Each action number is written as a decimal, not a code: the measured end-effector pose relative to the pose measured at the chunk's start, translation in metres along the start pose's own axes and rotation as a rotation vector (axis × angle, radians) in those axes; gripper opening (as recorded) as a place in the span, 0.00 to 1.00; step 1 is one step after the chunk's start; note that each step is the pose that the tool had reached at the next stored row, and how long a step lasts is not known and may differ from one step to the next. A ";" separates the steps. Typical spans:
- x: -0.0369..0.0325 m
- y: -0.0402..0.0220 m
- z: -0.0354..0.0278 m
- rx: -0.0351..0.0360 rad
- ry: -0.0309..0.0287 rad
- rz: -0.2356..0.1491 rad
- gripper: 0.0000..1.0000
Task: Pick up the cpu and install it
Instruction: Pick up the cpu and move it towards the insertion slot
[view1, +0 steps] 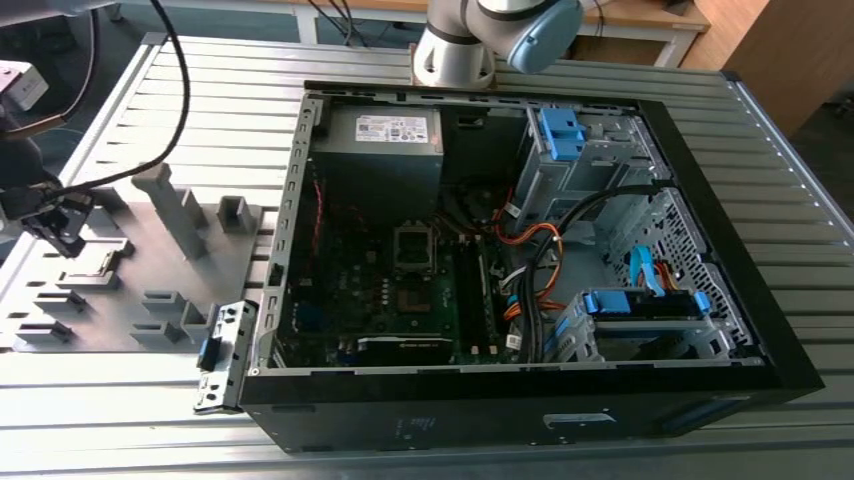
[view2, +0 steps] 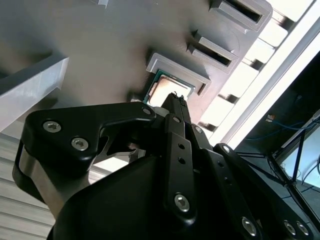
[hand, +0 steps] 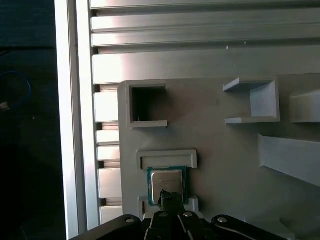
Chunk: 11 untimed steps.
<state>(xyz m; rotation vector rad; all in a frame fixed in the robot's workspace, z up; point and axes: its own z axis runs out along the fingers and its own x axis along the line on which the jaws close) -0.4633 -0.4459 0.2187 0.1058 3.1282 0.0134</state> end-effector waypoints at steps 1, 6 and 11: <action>-0.0003 0.0002 0.0005 -0.0001 0.0000 0.000 0.11; -0.0031 0.0008 0.0034 -0.0002 -0.0003 0.000 0.11; -0.0033 0.0008 0.0092 -0.0001 -0.0001 0.000 0.11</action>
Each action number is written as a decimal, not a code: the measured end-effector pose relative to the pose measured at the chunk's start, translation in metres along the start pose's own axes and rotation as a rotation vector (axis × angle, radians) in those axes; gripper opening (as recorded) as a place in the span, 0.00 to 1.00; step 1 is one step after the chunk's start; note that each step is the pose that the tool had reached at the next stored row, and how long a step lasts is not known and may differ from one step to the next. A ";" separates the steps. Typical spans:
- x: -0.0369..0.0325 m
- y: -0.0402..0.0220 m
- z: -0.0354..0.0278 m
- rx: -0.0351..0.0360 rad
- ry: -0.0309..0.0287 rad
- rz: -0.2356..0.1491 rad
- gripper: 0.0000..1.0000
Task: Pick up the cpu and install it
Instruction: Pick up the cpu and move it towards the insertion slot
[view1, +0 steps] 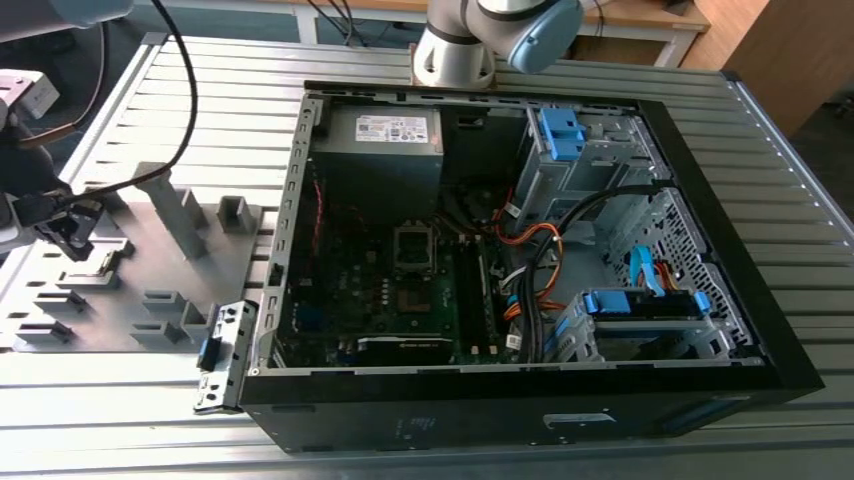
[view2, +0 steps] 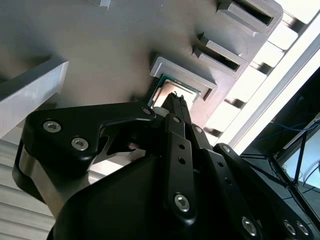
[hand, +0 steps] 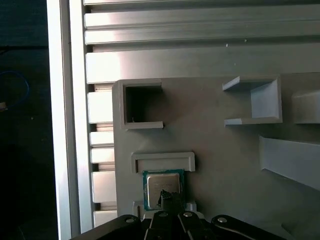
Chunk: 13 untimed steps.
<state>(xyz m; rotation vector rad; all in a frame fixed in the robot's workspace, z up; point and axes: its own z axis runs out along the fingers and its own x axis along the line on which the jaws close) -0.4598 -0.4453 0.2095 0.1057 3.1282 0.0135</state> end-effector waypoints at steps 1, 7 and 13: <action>0.0000 0.0000 0.0000 0.0001 0.0001 0.000 0.11; 0.0000 0.0000 0.0001 0.0000 0.0001 0.000 0.11; 0.0000 0.0000 0.0002 0.0000 0.0000 0.000 0.23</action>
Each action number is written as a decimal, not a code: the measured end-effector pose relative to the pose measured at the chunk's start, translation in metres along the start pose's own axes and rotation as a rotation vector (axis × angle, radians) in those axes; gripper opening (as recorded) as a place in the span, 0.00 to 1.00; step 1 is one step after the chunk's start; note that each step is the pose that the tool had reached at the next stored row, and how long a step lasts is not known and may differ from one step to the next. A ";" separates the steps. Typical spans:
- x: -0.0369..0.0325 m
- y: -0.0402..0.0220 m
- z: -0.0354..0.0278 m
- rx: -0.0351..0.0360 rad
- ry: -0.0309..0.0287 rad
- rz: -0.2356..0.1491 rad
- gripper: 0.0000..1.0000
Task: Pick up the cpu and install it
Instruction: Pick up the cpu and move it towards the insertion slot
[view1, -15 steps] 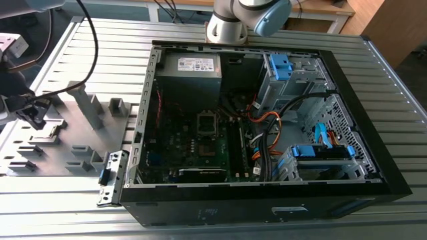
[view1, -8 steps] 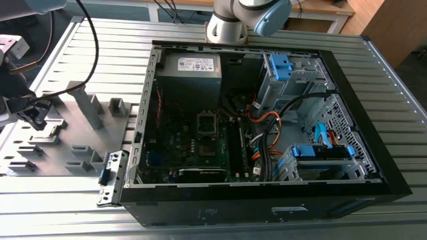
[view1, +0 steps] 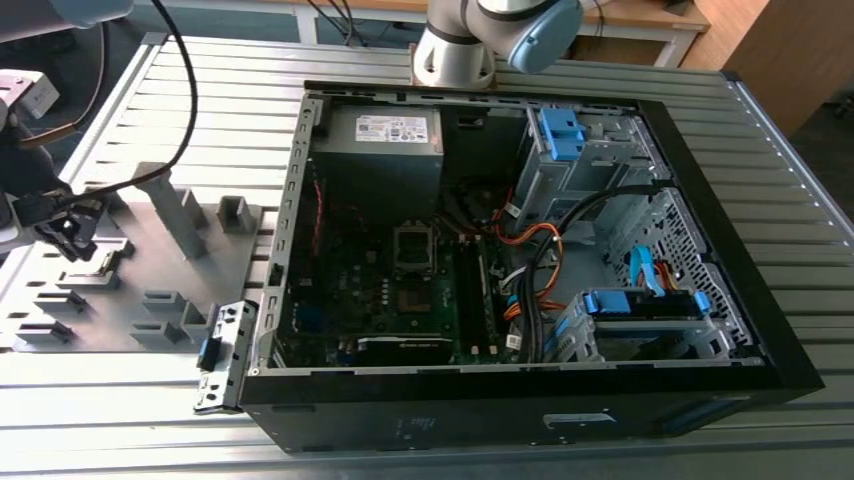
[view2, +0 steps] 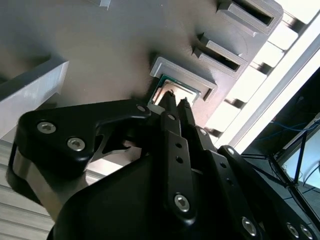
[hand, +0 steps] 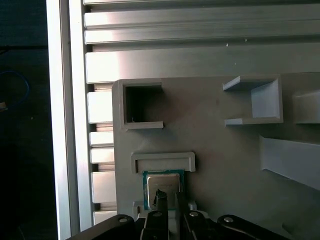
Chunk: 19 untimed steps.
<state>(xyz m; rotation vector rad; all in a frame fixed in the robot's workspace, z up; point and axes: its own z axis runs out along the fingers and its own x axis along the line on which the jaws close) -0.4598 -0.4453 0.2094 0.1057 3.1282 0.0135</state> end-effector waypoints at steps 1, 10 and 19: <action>0.0000 0.0000 0.0000 0.0000 0.0000 0.000 0.23; 0.0000 0.0000 0.0001 0.0000 0.0001 0.000 0.59; 0.0001 0.0000 0.0116 0.0000 0.0000 0.000 0.59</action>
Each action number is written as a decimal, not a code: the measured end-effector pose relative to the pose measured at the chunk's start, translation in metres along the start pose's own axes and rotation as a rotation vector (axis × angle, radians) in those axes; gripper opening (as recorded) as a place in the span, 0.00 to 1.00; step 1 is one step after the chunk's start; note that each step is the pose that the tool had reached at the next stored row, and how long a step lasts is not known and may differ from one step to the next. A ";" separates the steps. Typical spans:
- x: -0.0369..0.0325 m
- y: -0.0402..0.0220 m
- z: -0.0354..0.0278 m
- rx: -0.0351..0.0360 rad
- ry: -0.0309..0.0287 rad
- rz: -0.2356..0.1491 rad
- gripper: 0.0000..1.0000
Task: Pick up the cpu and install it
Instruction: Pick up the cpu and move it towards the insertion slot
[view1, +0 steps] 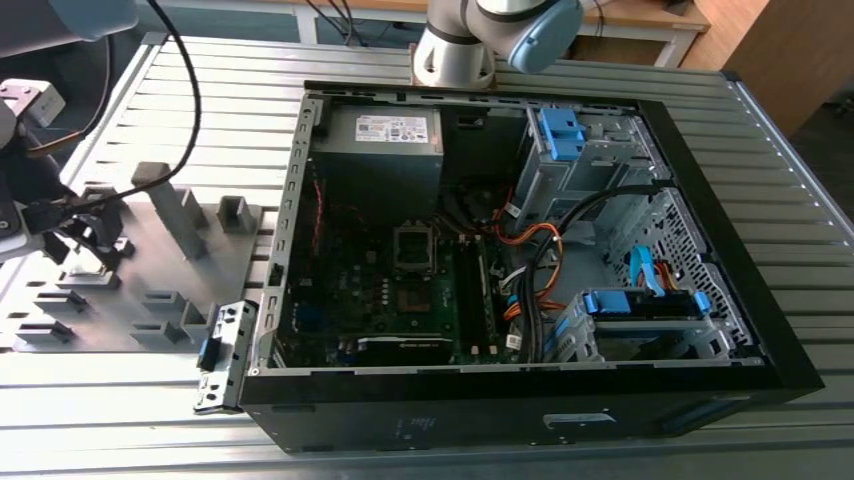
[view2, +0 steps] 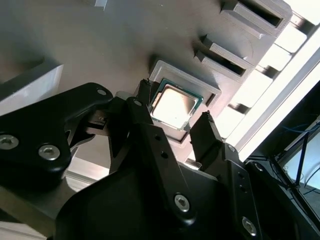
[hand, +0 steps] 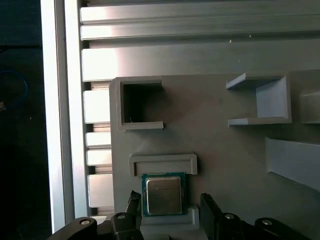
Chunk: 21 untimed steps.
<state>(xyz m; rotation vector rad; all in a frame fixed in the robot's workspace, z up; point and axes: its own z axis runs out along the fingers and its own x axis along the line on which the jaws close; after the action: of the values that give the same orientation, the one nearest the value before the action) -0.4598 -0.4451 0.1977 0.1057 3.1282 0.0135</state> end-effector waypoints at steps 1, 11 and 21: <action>0.0000 0.0001 0.0018 -0.0001 -0.0001 0.000 0.59; 0.0001 0.0007 0.0051 -0.0027 -0.0002 0.000 0.59; 0.0018 0.0055 0.0108 -0.0034 -0.0001 -0.002 0.59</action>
<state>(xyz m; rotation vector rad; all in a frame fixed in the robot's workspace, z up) -0.4612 -0.4394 0.1870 0.1029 3.1281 0.0187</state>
